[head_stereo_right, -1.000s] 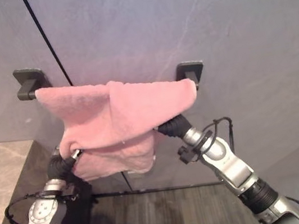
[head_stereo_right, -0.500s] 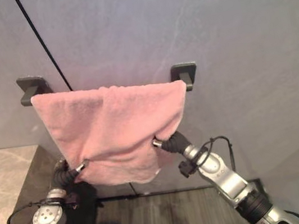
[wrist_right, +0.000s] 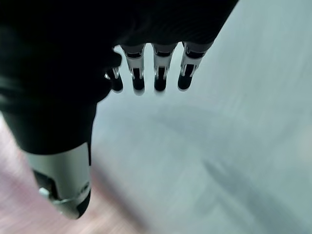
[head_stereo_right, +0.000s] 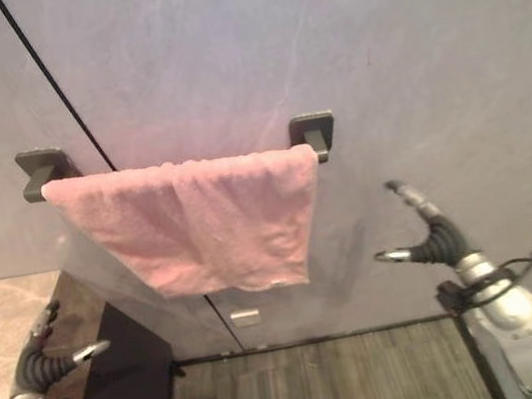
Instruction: Put brush and paste in cup on sink, flatten towel.
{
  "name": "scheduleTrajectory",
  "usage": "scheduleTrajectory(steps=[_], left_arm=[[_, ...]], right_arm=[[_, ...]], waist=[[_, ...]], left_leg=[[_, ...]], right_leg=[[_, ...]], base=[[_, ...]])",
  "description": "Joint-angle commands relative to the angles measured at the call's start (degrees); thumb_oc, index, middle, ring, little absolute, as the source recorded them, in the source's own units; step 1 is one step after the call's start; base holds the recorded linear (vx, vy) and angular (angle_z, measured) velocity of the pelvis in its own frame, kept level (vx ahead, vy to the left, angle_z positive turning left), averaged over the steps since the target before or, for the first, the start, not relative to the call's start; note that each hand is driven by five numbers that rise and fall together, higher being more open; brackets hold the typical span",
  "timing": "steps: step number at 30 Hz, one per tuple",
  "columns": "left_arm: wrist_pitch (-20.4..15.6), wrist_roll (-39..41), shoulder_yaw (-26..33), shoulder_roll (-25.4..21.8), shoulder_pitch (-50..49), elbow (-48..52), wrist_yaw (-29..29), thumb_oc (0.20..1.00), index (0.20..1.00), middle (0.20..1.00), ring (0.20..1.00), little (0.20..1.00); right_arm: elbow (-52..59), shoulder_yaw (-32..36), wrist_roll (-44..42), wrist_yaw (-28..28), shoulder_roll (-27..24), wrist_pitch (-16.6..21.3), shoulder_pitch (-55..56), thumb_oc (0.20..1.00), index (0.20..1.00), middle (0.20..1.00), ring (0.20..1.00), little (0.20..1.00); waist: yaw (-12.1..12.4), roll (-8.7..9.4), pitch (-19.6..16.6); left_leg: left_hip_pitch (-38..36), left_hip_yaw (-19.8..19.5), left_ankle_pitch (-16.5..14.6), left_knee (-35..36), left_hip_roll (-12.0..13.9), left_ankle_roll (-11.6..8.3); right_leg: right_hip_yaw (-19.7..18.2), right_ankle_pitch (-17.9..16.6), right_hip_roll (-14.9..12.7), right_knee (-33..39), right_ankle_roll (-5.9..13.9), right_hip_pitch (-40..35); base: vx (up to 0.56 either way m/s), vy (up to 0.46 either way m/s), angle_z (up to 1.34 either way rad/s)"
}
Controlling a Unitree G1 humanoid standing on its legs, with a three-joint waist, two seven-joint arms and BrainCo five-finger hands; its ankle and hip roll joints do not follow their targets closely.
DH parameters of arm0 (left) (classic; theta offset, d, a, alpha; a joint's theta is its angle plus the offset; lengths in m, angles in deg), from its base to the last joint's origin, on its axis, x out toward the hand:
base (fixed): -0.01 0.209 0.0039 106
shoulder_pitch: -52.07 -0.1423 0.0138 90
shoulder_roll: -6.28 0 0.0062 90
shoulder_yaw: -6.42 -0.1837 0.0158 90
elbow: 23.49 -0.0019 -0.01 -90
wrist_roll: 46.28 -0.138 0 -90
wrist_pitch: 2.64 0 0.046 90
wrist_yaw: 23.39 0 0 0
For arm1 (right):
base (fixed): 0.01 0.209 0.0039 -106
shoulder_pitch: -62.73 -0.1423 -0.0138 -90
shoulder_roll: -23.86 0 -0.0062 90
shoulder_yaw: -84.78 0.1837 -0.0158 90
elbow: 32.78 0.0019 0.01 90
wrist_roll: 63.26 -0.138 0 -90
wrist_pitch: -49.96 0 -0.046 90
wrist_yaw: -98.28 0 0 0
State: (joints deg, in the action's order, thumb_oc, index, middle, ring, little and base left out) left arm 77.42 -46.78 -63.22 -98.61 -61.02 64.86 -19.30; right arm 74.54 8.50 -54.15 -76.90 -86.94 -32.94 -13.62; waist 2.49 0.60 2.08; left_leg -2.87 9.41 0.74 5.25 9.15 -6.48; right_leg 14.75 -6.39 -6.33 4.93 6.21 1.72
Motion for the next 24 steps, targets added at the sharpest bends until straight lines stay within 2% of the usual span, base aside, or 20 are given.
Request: scheduleTrajectory(steps=[1,4,9,14,15,18,24], left_arm=[[-5.8,-9.4,6.4,-4.4,0.6,6.3,7.2,1.000,1.000,1.000,1.000,1.000],[-7.6,-18.7,7.9,-8.5,0.3,12.3,8.4,1.000,1.000,1.000,1.000,1.000],[-10.2,-30.9,10.5,-18.4,0.0,20.2,10.9,1.000,1.000,1.000,1.000,1.000],[-12.6,-31.4,12.1,-25.6,-0.3,24.5,10.8,1.000,1.000,1.000,1.000,1.000],[-12.7,-32.2,12.6,-28.3,-0.3,25.1,11.1,1.000,1.000,1.000,1.000,1.000],[-13.0,-32.5,14.4,-30.4,-1.2,26.3,11.2,1.000,1.000,1.000,1.000,1.000],[-13.3,-31.2,16.0,-32.6,-0.5,26.7,11.4,1.000,1.000,1.000,1.000,1.000]], right_arm=[[5.2,5.8,7.1,-6.9,-0.6,5.5,-1.5,1.000,1.000,1.000,1.000,1.000],[8.9,5.6,4.7,-6.1,-1.2,8.7,-3.7,1.000,1.000,1.000,1.000,1.000],[14.2,0.7,7.5,-5.1,-7.3,12.1,-9.3,1.000,1.000,1.000,1.000,1.000],[17.3,-4.1,8.4,-5.2,-16.1,13.4,-16.1,1.000,1.000,1.000,1.000,1.000],[18.0,-5.9,10.2,-5.7,-19.5,13.3,-19.6,1.000,1.000,1.000,1.000,1.000],[19.6,-9.1,10.9,-5.4,-23.2,13.6,-25.1,1.000,1.000,1.000,1.000,1.000],[19.5,-14.1,12.3,-5.7,-27.4,13.2,-32.9,1.000,1.000,1.000,1.000,1.000]], waist=[[-0.7,2.80,-2.7],[-0.5,2.66,-3.0],[-0.3,2.66,-3.4],[0.1,2.56,-3.5],[0.4,2.55,-3.5],[0.9,2.51,-3.3],[1.2,2.63,-3.1]], left_leg=[[2.5,0.6,3.7,-0.3,-1.0,-0.13],[2.1,0.7,3.6,-0.3,-0.9,-0.25],[1.5,1.2,3.3,-0.3,-1.0,-0.46],[1.6,1.4,3.5,-0.3,-1.1,-0.56],[1.5,1.4,3.5,-0.3,-1.2,-0.49],[1.5,1.7,3.5,-0.3,-1.3,-0.44],[1.9,2.0,3.6,-0.3,-1.4,-0.46]], right_leg=[[-0.7,0.0,-4.3,0.1,4.12,-4.2],[-1.1,0.1,-4.2,0.1,4.12,-4.4],[-1.8,0.3,-4.2,0.1,4.38,-4.3],[-2.1,-0.1,-4.3,0.1,4.62,-3.8],[-2.3,-0.3,-4.3,0.1,4.74,-3.7],[-2.7,-0.7,-4.5,0.1,4.96,-3.3],[-2.8,-0.9,-4.8,0.1,5.17,-2.8]], base=[[0.00,0.000,0.00],[0.00,0.000,0.00],[-0.01,0.002,-0.01],[0.00,0.000,0.00],[0.00,0.000,0.00],[0.00,0.004,-0.01],[0.00,0.007,-0.03]])
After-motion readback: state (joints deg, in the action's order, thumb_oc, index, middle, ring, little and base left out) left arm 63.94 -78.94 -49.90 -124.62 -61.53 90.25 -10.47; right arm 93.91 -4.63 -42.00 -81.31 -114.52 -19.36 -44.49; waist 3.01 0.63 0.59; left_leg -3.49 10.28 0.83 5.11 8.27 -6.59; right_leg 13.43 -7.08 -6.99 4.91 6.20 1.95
